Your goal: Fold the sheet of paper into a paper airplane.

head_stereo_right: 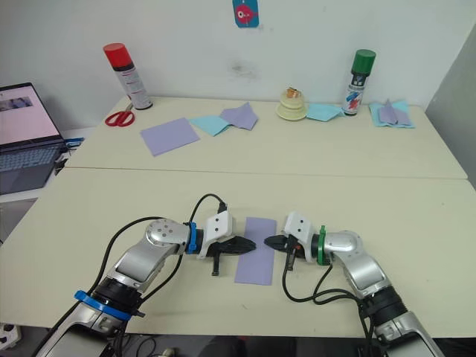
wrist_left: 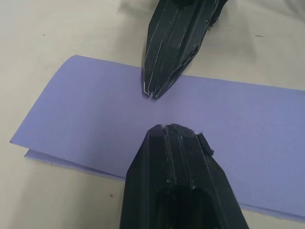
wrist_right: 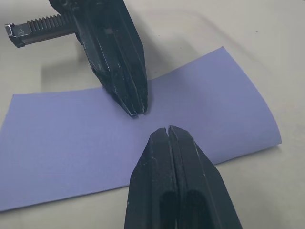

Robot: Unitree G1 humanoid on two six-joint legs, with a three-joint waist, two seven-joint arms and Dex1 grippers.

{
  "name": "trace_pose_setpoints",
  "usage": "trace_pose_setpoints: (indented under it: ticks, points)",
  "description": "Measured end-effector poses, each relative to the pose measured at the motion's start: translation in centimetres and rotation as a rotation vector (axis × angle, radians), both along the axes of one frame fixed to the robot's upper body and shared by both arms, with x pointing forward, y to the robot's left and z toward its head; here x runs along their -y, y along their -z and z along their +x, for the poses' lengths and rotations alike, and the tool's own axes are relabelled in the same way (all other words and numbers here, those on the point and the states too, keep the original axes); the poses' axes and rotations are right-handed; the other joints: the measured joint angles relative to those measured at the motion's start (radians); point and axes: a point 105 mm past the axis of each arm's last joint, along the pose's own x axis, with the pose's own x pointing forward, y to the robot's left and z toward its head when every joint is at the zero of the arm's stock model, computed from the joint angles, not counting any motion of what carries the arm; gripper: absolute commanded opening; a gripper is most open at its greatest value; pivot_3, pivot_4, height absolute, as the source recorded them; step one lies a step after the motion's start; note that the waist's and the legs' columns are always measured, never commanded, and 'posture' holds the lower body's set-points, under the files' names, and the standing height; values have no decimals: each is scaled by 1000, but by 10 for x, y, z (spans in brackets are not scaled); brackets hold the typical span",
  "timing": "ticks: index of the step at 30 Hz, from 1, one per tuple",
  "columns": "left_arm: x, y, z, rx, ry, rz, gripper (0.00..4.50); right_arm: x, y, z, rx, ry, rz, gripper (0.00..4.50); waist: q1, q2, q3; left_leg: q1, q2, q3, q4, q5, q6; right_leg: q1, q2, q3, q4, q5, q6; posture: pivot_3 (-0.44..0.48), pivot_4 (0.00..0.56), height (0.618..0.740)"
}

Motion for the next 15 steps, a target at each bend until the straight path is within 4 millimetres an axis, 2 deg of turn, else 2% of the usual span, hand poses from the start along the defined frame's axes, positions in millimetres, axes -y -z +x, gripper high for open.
trace_pose_setpoints:
  ticks: [5, 11, 15]
  points:
    - [-1, 0, 1, -1, -3, 0, 0, -2, -3, 2, -11, 17, 37, 33, 0, 0, 0, 1, 0, 0, 0, 0, 0, 0, 0, 0, 0, 0, 0, 0, 150, 717]
    - [-1, 1, 1, -4, -4, 2, 0, 1, -12, 22, 3, 98, 70, 33, 0, 0, 0, 0, 0, 0, 0, 0, 0, 0, 0, 0, 0, 0, 0, 0, 150, 717]
    - [-1, 1, 2, -4, -4, 3, 0, 5, -6, 25, -6, 117, 38, 33, 0, 0, 0, 0, 0, 0, 0, 0, 0, 0, 0, 0, 0, 0, 0, 0, 150, 717]
